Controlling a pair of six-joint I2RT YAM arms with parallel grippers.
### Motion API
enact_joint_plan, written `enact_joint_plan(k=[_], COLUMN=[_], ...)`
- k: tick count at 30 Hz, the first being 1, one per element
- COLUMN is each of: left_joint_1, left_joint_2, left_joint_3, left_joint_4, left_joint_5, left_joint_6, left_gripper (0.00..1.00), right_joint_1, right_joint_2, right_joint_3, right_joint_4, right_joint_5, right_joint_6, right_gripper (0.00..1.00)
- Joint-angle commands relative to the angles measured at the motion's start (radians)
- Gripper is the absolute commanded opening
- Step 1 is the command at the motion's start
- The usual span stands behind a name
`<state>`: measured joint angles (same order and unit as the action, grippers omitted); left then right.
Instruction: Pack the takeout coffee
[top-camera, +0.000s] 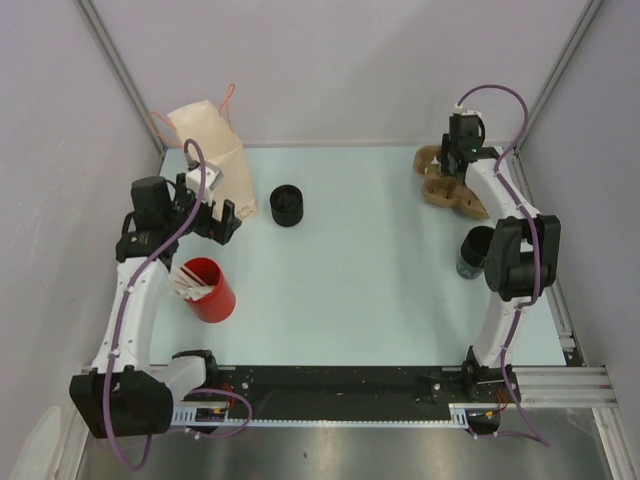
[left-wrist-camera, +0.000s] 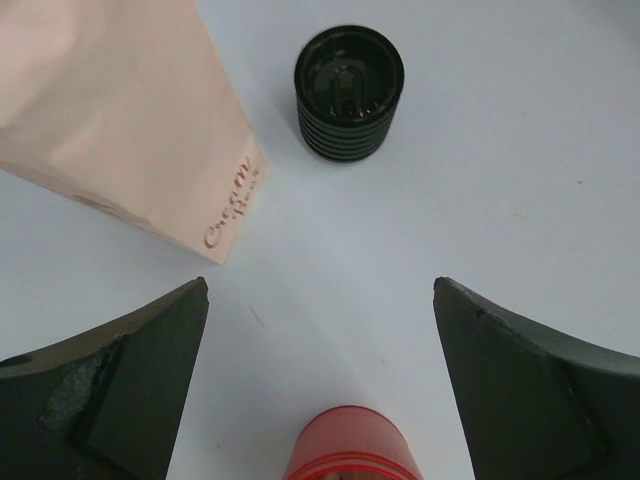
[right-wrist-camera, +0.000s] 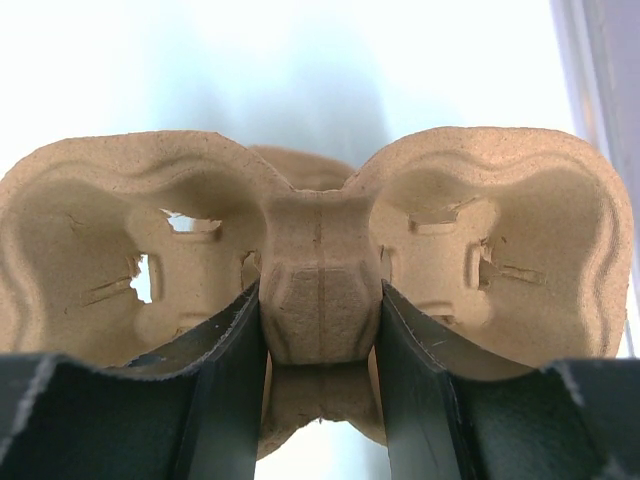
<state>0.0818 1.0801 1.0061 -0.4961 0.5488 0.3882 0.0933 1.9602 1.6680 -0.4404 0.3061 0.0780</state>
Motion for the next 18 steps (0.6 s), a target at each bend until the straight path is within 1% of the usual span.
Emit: enact_joint_plan(k=[1,4,5,7,8,10,12,13,14,15,17,18], left_joint_1=[0.006,0.006,0.006,0.009,0.010,0.019,0.045,0.056,0.068,0.085,0.091,0.090], left_joint_2=[-0.010,0.000,0.003,0.012,0.029,0.058,0.134,0.170,0.199,0.264,0.326,0.389], left_joint_3=[0.140,0.232,0.276,0.319,0.366,0.426,0.534,0.573,0.650,0.685,0.783,0.810], left_joint_4=[-0.042,-0.059,-0.058,-0.055,-0.053,-0.073,-0.123,-0.145,-0.165,-0.203,-0.242,-0.263], left_joint_5=[-0.090,-0.153,-0.202,-0.242,-0.295,-0.341,-0.383,-0.385,-0.383,-0.385,-0.395,-0.404], left_joint_6=[0.058,0.025,0.011,-0.038,-0.055,-0.104,-0.136,-0.172,-0.187,-0.202,-0.235,-0.242], left_gripper=[0.99,0.99,0.99,1.00,0.99,0.99,0.99,0.99,0.99,0.99,0.99,0.99], right_joint_1=[-0.009,-0.015,-0.017,-0.018,-0.017,-0.018,-0.020,-0.021,-0.020,-0.023,-0.021,-0.021], right_joint_2=[-0.107,-0.133,-0.151,-0.167,-0.184,-0.204,-0.227,-0.233,-0.239,-0.250,-0.259,-0.270], right_joint_3=[0.113,0.162,0.170,0.199,0.205,0.208,0.207,0.208,0.210,0.210,0.200,0.194], right_joint_4=[-0.064,-0.147,-0.167,-0.231,-0.250,-0.290,-0.326,-0.342,-0.354,-0.374,-0.386,-0.388], right_joint_5=[-0.097,-0.218,-0.263,-0.326,-0.358,-0.399,-0.452,-0.472,-0.507,-0.518,-0.547,-0.553], right_joint_6=[-0.063,-0.075,-0.075,-0.113,-0.124,-0.138,-0.153,-0.161,-0.167,-0.176,-0.178,-0.178], right_gripper=[0.26,0.26,0.26,0.26,0.26,0.26,0.26,0.26,0.26,0.26,0.26,0.26])
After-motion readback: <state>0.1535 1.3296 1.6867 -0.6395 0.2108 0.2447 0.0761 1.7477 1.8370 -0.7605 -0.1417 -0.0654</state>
